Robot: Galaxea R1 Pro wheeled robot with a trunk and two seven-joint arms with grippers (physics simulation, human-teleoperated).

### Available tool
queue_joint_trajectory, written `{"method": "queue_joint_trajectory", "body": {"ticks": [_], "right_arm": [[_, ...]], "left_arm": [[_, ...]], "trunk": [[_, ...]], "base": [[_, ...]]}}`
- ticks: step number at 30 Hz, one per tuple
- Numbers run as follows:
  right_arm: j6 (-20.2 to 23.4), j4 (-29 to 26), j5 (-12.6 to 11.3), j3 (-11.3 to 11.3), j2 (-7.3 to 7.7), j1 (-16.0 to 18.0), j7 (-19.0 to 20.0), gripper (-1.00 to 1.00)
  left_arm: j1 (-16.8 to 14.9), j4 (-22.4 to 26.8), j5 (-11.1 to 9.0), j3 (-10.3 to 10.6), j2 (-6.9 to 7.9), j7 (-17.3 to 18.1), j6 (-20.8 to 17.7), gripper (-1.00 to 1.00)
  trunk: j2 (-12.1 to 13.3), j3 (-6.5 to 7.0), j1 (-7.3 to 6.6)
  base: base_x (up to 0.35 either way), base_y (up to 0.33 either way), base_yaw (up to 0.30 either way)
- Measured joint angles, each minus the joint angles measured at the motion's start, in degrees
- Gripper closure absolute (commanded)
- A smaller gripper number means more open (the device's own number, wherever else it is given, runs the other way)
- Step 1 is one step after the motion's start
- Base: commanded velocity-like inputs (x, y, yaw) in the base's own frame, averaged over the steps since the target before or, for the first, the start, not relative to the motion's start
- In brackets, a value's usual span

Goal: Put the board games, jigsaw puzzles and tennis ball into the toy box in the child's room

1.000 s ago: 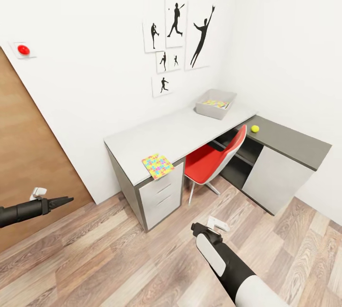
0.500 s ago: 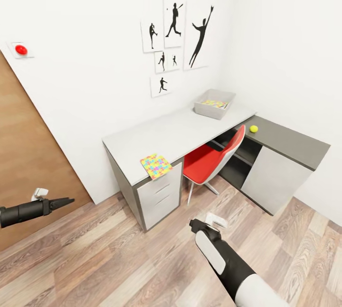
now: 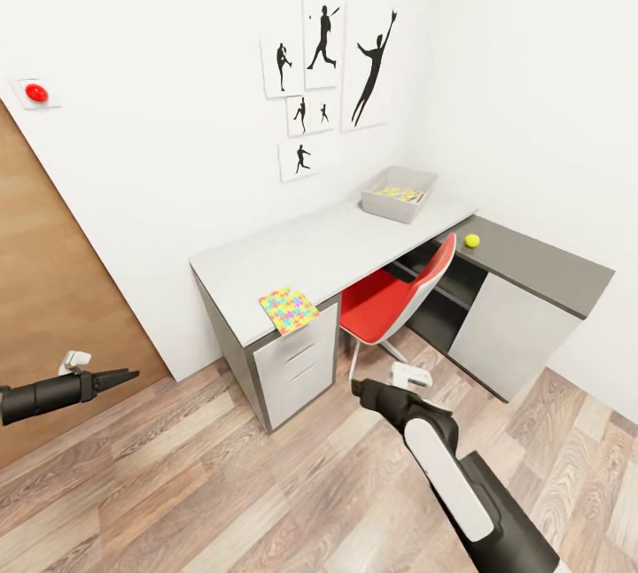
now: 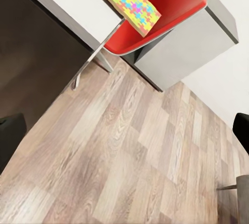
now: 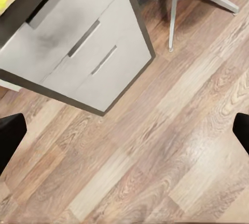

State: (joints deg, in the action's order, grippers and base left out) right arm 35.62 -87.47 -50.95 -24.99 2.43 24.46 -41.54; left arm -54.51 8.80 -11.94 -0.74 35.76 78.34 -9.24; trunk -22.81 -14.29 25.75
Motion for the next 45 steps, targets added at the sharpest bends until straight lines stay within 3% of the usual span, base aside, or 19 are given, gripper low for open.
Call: {"method": "queue_joint_trajectory", "body": {"ticks": [6, 9, 14, 22, 26, 32, 39, 45], "right_arm": [[5.26, -3.17, -6.94, 2.87, 0.56, -0.73, 0.09, -1.00], [8.41, -4.07, -11.63, 5.94, 0.56, -0.83, 0.23, -1.00], [9.81, -4.38, -15.34, 8.14, 0.32, -0.87, 3.96, -1.00], [9.28, -4.40, -15.87, 9.42, 0.38, -0.88, 20.33, -1.00], [9.12, -4.24, -15.74, 11.67, 0.56, -0.87, 24.62, -1.00], [7.93, -3.74, -15.42, 13.10, 0.60, -0.87, 25.71, -1.00], [4.15, -3.59, -15.35, 13.17, 0.54, -0.87, 25.80, -1.00], [3.39, -2.14, -15.30, 13.09, 0.16, -0.86, 25.79, -1.00]], "left_arm": [[0.04, 0.00, 0.00, 0.00, 0.00, -0.03, -0.04, -1.00], [0.05, 0.00, 0.00, 0.00, -0.02, -0.03, -0.08, -1.00], [0.04, 0.00, -0.07, 0.00, -0.25, -0.11, -0.09, -1.00], [0.02, 0.00, -0.16, -0.03, -0.55, 0.20, -0.43, -1.00], [0.04, 0.00, -0.46, -0.12, -0.60, 0.41, -0.89, -1.00], [0.01, -0.05, -0.80, -0.43, -0.57, 0.68, -2.67, -1.00], [0.01, -0.09, -0.90, -0.61, -0.32, 1.06, -4.36, -1.00], [0.00, -0.08, -0.99, -0.72, -0.33, 1.18, -5.30, -1.00]], "trunk": [[0.00, 0.00, 0.00], [0.00, 0.00, 0.00], [0.00, 0.00, 0.00], [0.00, 0.00, 0.00], [0.00, 0.00, 0.00], [0.00, 0.00, 0.00], [0.00, 0.00, 0.00], [-0.01, 0.05, 0.00]], "base": [[0.000, 0.000, 0.000], [0.000, 0.000, 0.000], [0.000, 0.000, 0.000], [0.000, 0.000, 0.000], [0.000, 0.000, 0.000], [0.000, 0.000, 0.000], [0.000, -0.015, 0.000], [0.006, -0.062, 0.081]]}}
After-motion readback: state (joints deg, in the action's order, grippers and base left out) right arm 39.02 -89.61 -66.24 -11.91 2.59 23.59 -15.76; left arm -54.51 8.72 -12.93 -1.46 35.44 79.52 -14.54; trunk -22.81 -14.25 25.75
